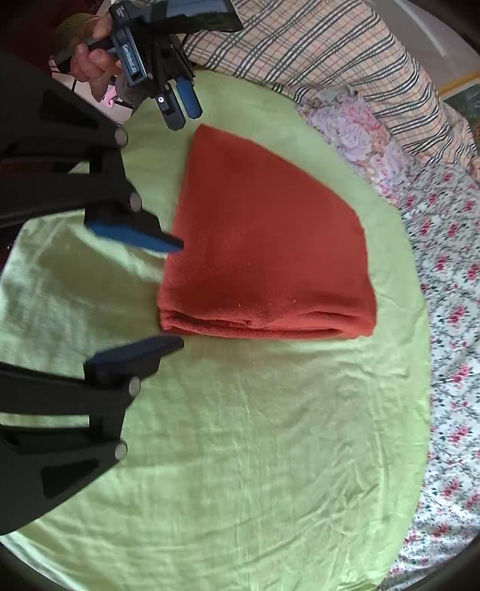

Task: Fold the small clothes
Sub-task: 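Release the sweater with the right gripper and pull both tools back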

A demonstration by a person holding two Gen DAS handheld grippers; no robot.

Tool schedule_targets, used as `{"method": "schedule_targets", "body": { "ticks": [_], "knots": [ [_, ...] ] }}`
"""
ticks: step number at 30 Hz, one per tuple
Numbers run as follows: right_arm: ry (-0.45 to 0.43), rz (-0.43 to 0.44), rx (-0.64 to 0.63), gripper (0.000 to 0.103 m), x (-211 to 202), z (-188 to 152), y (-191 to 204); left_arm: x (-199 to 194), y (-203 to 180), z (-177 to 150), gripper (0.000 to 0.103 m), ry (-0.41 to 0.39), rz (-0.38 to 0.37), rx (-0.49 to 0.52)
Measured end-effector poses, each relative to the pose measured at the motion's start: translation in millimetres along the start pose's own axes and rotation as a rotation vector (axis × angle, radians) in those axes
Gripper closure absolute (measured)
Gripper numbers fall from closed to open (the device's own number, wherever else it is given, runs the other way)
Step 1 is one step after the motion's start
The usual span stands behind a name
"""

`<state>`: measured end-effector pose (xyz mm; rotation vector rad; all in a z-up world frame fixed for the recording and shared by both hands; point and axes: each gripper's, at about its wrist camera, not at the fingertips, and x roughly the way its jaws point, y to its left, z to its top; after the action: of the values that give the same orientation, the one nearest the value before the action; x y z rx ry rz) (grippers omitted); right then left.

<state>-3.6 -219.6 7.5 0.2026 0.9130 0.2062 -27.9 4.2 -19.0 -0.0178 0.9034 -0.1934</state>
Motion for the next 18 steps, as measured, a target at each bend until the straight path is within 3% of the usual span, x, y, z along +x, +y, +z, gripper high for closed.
{"method": "schedule_targets", "body": {
  "ticks": [4,5,7,8,11,15,18],
  "knots": [
    [-0.074,-0.014,-0.045,0.038,-28,-5,11,-19,-5,-1,0.03,-0.025,0.047,0.025],
    [-0.101,-0.022,-0.06,0.031,-35,-5,14,-23,-6,-2,0.026,-0.032,0.063,0.034],
    [-0.175,-0.035,-0.078,0.006,-53,-8,20,-30,-7,-4,0.021,-0.037,0.083,0.039],
    [-0.191,-0.024,-0.075,0.0,-58,-10,20,-33,-8,-6,0.021,-0.032,0.091,0.038],
    [-0.124,0.052,-0.061,0.0,-55,-14,20,-35,-6,-11,0.02,-0.01,0.097,0.029],
    [-0.12,-0.005,-0.105,0.0,-48,-24,25,-31,-1,-12,0.02,0.005,0.144,0.01],
    [-0.1,0.037,-0.069,0.0,-40,-22,23,-24,2,-8,0.019,0.011,0.171,0.014]
  ]
}}
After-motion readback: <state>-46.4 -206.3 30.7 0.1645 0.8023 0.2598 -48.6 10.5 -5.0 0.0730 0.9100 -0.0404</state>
